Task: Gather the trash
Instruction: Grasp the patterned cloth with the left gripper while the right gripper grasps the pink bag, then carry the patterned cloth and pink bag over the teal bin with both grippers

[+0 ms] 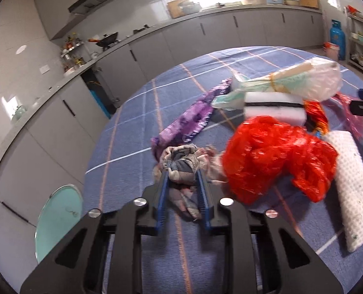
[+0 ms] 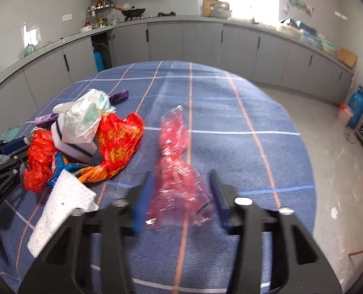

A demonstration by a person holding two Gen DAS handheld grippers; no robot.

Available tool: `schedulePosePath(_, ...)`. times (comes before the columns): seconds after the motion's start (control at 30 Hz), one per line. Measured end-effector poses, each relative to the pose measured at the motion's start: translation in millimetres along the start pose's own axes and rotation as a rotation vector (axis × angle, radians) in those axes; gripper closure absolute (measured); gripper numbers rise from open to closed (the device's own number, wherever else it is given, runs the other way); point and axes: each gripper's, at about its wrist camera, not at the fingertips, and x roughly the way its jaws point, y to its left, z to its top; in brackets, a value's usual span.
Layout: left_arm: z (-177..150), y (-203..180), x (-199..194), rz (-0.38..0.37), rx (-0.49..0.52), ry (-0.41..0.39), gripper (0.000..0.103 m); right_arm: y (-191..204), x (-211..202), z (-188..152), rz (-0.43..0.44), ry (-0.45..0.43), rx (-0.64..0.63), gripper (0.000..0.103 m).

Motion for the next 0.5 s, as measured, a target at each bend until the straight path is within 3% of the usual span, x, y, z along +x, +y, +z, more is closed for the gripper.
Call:
schedulePosePath(0.07,-1,-2,-2,-0.001,0.012,-0.007,0.086,2,-1,0,0.012,0.009,-0.006,0.076)
schedulePosePath(0.17,0,-3,-8,0.0,0.019,-0.024,0.088,3,-7,0,0.023,-0.002,-0.009,0.084)
schedulePosePath(0.5,-2,33,-54,0.06,-0.001,-0.113,0.088,1,-45,14,-0.012,-0.125,-0.004,0.087)
